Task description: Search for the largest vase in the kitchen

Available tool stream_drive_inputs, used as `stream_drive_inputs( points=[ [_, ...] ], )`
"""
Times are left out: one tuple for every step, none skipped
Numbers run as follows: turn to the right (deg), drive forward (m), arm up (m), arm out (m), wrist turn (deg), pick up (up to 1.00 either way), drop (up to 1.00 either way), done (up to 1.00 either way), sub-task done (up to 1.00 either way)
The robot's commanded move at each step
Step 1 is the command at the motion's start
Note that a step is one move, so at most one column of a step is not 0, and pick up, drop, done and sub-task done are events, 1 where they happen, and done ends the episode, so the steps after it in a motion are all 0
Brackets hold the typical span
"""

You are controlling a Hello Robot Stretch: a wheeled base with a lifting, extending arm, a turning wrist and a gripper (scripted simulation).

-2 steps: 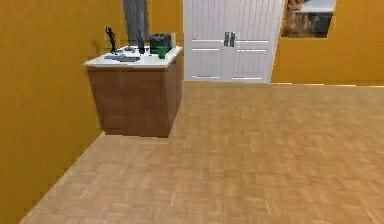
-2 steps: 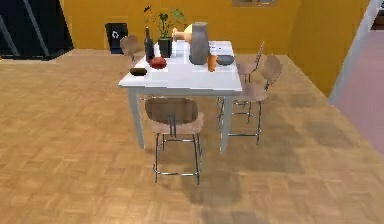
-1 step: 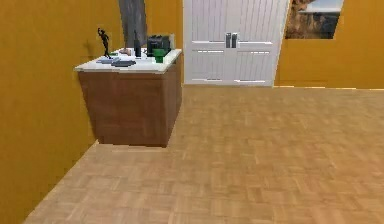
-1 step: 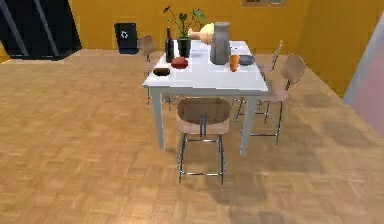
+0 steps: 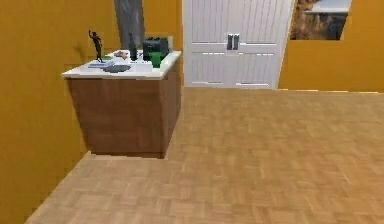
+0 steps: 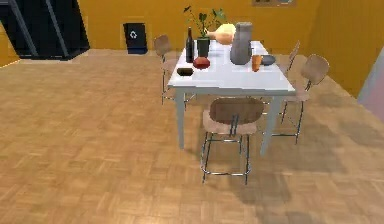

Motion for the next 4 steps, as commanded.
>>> stream_drive_inputs(
  points=[
    [9.0,0.0,0.0,0.0,0.0,0.0,0.0,0.0,0.0],
    [0.0,1.0,0.0,0.0,0.0,0.0,0.0,0.0,0.0],
    [0.0,0.4,0.0,0.0,0.0,0.0,0.0,0.0,0.0],
    [0.0,1.0,0.0,0.0,0.0,0.0,0.0,0.0,0.0]
  ],
)
